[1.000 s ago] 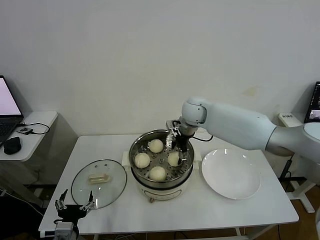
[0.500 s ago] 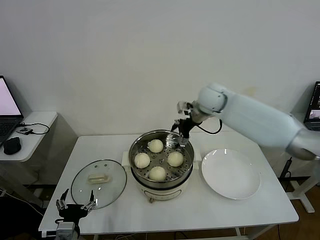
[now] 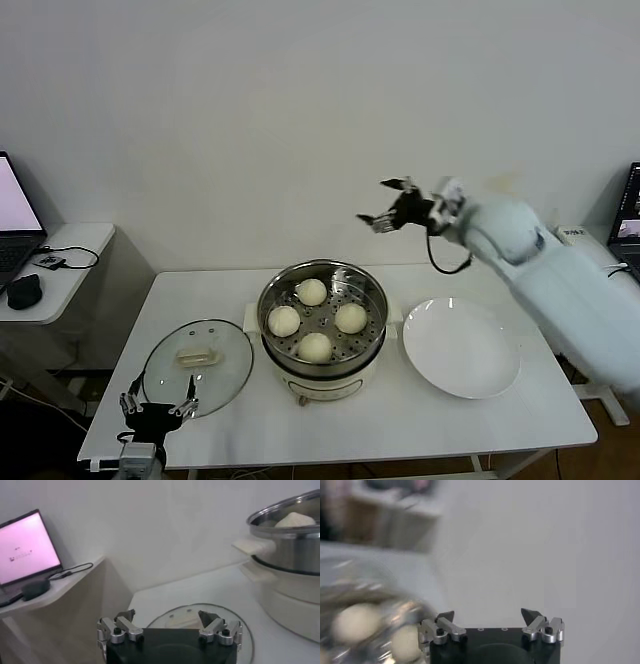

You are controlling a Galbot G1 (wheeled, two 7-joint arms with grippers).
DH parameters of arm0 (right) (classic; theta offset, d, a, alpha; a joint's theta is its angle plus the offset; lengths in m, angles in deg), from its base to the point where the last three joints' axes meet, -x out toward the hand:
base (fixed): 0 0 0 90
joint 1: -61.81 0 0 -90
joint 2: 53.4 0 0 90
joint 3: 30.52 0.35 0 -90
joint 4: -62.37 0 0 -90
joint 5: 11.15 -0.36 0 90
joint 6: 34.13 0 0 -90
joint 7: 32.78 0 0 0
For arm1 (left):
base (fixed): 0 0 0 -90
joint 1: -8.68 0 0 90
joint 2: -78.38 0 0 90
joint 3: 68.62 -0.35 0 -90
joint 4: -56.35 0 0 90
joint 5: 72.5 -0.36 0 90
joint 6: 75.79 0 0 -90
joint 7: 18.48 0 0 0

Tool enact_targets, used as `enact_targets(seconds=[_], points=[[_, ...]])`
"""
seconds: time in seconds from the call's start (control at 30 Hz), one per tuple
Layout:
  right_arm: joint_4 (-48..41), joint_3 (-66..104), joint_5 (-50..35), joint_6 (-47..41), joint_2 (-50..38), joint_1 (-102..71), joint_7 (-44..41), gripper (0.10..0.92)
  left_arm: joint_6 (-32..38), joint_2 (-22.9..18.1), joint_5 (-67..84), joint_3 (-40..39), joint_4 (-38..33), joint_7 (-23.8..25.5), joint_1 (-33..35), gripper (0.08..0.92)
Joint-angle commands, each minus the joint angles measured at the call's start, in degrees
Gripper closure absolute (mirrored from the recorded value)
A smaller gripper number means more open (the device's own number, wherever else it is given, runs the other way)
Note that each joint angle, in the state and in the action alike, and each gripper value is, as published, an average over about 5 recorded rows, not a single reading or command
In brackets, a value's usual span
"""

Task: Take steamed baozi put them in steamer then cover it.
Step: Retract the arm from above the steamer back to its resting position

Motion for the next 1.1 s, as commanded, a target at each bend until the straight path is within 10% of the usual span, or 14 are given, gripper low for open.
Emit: enact_targets(seconds=[0.03,0.7,1.1], points=[[13.9,41.8,1.5,8.0,7.4,-44.7,17.1,0.203,1.8,1.6,-1.7,-0.2,1.9,0.0,-0.7,0.177],[15.7,49.6,2.2,16.9,23.3,-71.6,10.9,0.203,10.9,3.9,-15.4,-2.4,7.2,-3.5,-5.0,0.177],[16.7,48.7,3.4,17.2,24.0,-72.4,10.7,0.203,21.2,10.8,-66.2,-7.3,18.6,-22.5,-6.4,0.177]])
